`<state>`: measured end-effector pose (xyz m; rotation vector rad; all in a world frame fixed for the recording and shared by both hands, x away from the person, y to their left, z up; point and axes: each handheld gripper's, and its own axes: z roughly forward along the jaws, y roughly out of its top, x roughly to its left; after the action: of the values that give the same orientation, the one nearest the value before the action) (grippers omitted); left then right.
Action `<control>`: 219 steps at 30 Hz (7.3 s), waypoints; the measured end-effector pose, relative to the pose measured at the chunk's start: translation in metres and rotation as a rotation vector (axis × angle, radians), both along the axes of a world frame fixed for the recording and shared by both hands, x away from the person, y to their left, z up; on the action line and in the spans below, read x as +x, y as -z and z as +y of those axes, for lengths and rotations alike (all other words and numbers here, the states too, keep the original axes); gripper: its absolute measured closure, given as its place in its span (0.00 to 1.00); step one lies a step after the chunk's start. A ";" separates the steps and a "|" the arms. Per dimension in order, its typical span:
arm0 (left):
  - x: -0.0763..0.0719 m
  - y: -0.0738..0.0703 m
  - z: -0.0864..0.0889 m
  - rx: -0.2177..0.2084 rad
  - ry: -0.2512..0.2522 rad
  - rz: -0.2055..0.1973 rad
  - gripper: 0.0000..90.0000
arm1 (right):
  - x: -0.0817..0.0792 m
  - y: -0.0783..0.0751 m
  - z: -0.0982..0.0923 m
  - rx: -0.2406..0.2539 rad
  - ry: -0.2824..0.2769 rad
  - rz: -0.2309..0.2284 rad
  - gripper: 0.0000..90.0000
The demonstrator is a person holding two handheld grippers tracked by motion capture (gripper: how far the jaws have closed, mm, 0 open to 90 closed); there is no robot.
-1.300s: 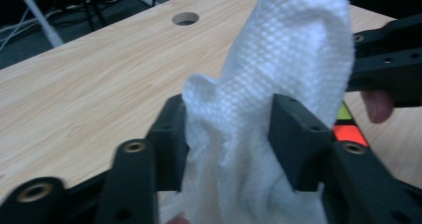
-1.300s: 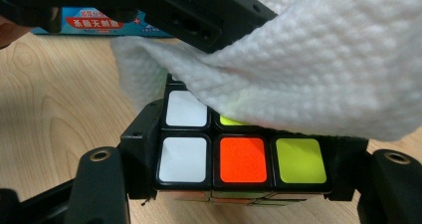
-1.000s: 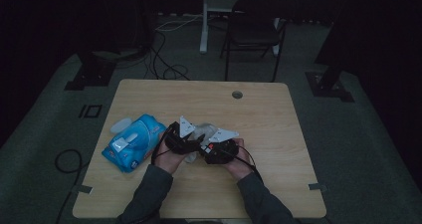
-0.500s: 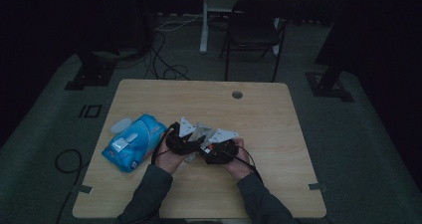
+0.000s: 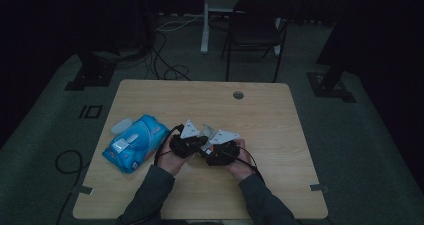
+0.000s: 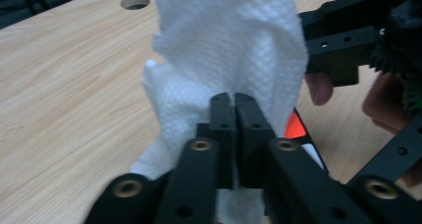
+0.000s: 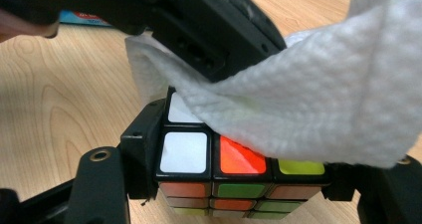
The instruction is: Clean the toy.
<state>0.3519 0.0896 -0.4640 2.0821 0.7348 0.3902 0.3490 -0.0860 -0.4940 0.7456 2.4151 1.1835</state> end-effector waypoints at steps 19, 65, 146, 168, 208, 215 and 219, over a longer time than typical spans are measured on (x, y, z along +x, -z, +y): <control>-0.005 -0.012 0.015 -0.092 -0.019 -0.017 0.65 | -0.007 -0.010 -0.004 0.026 -0.063 -0.089 0.38; -0.015 -0.017 -0.001 -0.034 0.152 -0.013 0.75 | -0.006 -0.007 -0.006 0.035 -0.056 -0.105 0.38; -0.001 -0.030 0.007 -0.003 0.063 -0.095 0.98 | -0.053 -0.008 0.013 -0.320 -0.114 -0.558 0.38; 0.038 -0.020 0.003 -0.040 0.256 0.130 0.98 | -0.061 -0.005 0.017 -0.349 -0.150 -0.620 0.38; 0.035 -0.029 -0.001 0.006 0.319 0.112 0.99 | -0.070 -0.006 0.017 -0.356 -0.165 -0.688 0.38; 0.038 -0.026 0.001 0.027 0.300 0.120 0.99 | -0.075 -0.003 0.019 -0.388 -0.179 -0.730 0.38; 0.036 -0.028 0.000 0.022 0.321 0.123 0.99 | -0.075 -0.003 0.020 -0.398 -0.188 -0.741 0.38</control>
<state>0.3880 0.0898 -0.4356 2.2133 0.4545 0.0929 0.2741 -0.0661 -0.4912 -0.0536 1.9936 0.7950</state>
